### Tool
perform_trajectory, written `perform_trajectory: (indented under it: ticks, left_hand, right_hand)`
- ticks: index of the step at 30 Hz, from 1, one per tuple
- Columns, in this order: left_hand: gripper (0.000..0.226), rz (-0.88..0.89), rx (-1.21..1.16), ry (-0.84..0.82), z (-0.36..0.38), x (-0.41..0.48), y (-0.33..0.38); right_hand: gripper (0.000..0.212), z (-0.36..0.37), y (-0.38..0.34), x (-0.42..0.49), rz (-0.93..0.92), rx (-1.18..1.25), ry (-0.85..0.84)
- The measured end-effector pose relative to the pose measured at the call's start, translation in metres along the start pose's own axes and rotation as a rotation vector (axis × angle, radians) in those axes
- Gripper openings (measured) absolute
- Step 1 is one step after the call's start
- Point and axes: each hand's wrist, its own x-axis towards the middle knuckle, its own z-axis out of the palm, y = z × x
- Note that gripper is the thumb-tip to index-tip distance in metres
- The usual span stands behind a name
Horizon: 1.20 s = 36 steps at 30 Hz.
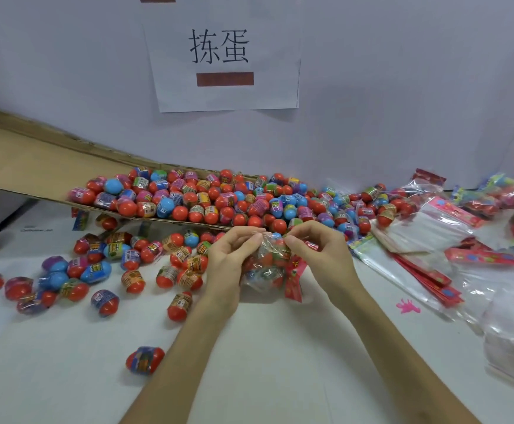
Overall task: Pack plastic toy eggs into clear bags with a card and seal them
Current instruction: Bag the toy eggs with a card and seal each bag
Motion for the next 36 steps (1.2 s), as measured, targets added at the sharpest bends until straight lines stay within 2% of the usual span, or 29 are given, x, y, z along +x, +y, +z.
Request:
perform_trajectory:
  ticks: [4, 10, 13, 15, 18, 19, 21, 24, 29, 34, 36]
  left_hand:
    - [0.013, 0.078, 0.111, -0.011, 0.000, -0.004, 0.006]
    - [0.048, 0.410, 0.599, 0.095, 0.015, -0.042, 0.045]
    - [0.079, 0.545, 0.998, 0.123, -0.013, -0.085, 0.049]
    - [0.101, 0.458, 1.270, 0.213, -0.046, -0.108, 0.045]
    - [0.132, -0.040, 1.522, 0.270, -0.085, -0.111, 0.039]
    - [0.136, -0.142, 1.522, 0.253, -0.091, -0.106, 0.036]
    - [0.143, -0.181, 1.465, 0.181, -0.097, -0.094, 0.030]
    - [0.147, -0.070, 1.356, 0.110, -0.094, -0.069, 0.021]
    - [0.139, 0.024, 1.279, 0.022, -0.068, -0.019, 0.009]
    - [0.132, 0.096, 1.222, 0.078, -0.034, 0.004, -0.009]
    - [0.130, 0.108, 1.297, 0.117, -0.030, 0.006, -0.012]
  right_hand:
    - [0.012, -0.003, 0.000, 0.001, 0.006, -0.022, -0.062]
    - [0.015, -0.013, 0.002, 0.005, 0.028, 0.052, 0.122]
    - [0.016, -0.019, 0.002, 0.007, 0.027, 0.075, 0.144]
    - [0.017, -0.018, 0.001, 0.007, 0.021, 0.082, 0.145]
    - [0.016, -0.015, 0.000, 0.006, 0.014, 0.071, 0.138]
    - [0.016, -0.015, 0.000, 0.005, 0.012, 0.070, 0.136]
    - [0.015, -0.014, 0.001, 0.004, 0.020, 0.064, 0.133]
    - [0.014, -0.014, 0.001, 0.005, 0.033, 0.065, 0.143]
    - [0.012, -0.015, 0.001, 0.005, 0.038, 0.069, 0.160]
    - [0.012, -0.017, 0.000, 0.005, 0.052, 0.070, 0.164]
    - [0.012, -0.017, -0.001, 0.004, 0.060, 0.073, 0.161]
